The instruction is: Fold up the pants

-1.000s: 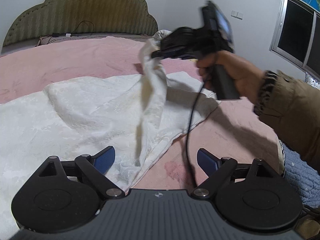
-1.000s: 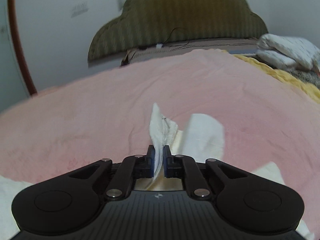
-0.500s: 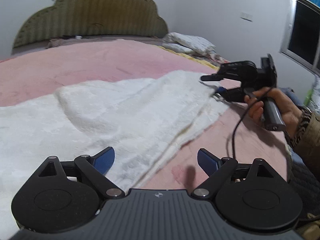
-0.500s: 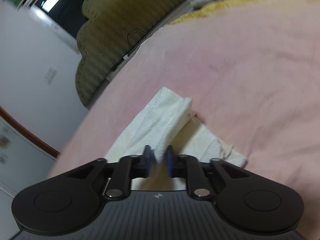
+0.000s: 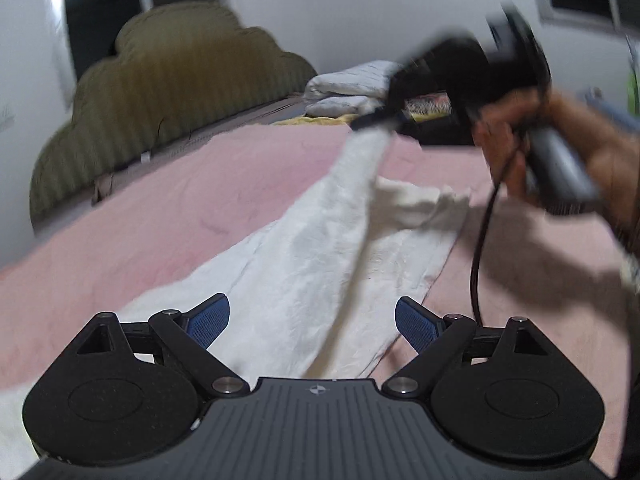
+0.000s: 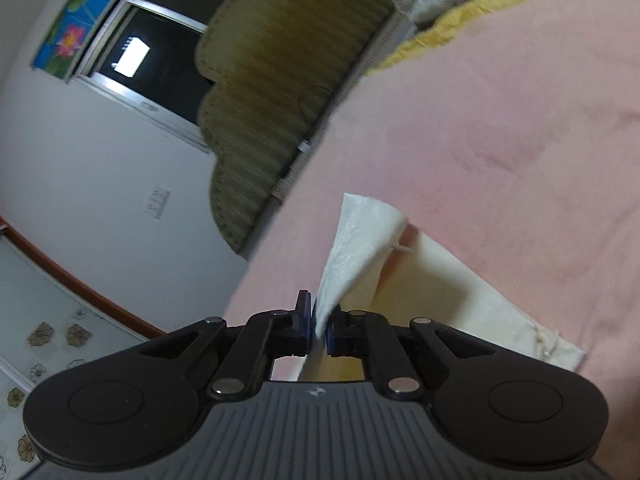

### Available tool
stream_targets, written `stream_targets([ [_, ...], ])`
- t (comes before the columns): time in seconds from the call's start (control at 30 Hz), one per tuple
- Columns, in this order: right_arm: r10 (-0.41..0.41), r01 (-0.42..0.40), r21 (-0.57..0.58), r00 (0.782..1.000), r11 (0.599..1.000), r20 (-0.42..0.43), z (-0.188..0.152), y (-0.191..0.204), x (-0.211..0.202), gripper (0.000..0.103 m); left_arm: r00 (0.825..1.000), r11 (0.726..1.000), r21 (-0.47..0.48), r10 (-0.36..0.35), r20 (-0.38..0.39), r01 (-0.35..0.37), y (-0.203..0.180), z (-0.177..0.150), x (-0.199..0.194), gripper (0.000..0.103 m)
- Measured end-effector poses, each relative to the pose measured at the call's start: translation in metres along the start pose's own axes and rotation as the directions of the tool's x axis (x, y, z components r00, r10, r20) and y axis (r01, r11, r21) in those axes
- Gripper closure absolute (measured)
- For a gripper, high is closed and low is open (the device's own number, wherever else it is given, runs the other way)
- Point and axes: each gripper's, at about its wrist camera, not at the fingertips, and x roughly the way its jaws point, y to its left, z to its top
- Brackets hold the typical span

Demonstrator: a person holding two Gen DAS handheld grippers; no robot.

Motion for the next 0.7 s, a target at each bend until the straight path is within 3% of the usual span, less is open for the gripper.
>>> stream_targets([
  [0.1,0.057,-0.057,-0.049,0.998,0.997,0.01,0.009,0.02,-0.008,0.096,0.993,0.991,0.066,0.114,-0.016,-0.113,-0.012,-0.002,0.014,0.018],
  [0.2,0.066,-0.065,-0.089,0.998,0.994,0.007,0.015,0.026,-0.012,0.096,0.988,0.991,-0.02,0.132,-0.074,-0.134,0.004,-0.008,0.022,0.037],
  [0.27,0.05,-0.05,-0.09,0.999,0.995,-0.002,0.018,0.023,-0.009,0.096,0.986,0.988,-0.088,0.114,-0.126,-0.125,0.02,-0.011,0.026,0.066],
  [0.3,0.044,-0.045,-0.076,0.999,0.996,-0.01,0.019,0.02,-0.007,0.096,0.985,0.987,-0.114,0.097,-0.139,-0.114,0.025,-0.012,0.027,0.073],
  [0.33,0.041,-0.042,-0.061,0.999,0.997,-0.021,0.019,0.017,-0.002,0.096,0.987,0.985,-0.144,0.073,-0.146,-0.094,0.031,-0.012,0.027,0.088],
  [0.37,0.036,-0.038,-0.053,0.999,0.998,-0.031,0.021,0.014,0.004,0.096,0.988,0.983,-0.169,0.051,-0.146,-0.075,0.036,-0.011,0.027,0.093],
  [0.47,0.016,-0.017,-0.023,0.999,1.0,-0.049,0.025,0.009,0.013,0.096,0.989,0.977,-0.162,0.124,-0.086,-0.136,0.044,0.001,0.016,0.094],
  [0.57,0.098,-0.098,-0.06,0.995,0.993,0.009,0.025,0.014,-0.003,0.096,0.983,0.97,-0.168,0.183,0.016,-0.178,0.052,0.014,-0.008,0.094],
  [0.63,0.132,-0.128,-0.099,0.991,0.987,0.039,0.02,0.015,-0.02,0.096,0.99,0.977,-0.169,0.135,0.03,-0.128,0.051,0.018,-0.018,0.094],
  [0.7,0.064,-0.061,-0.1,0.998,0.993,0.024,0.013,0.005,-0.032,0.096,0.998,0.985,-0.163,0.059,-0.005,-0.059,0.043,0.011,-0.018,0.093],
])
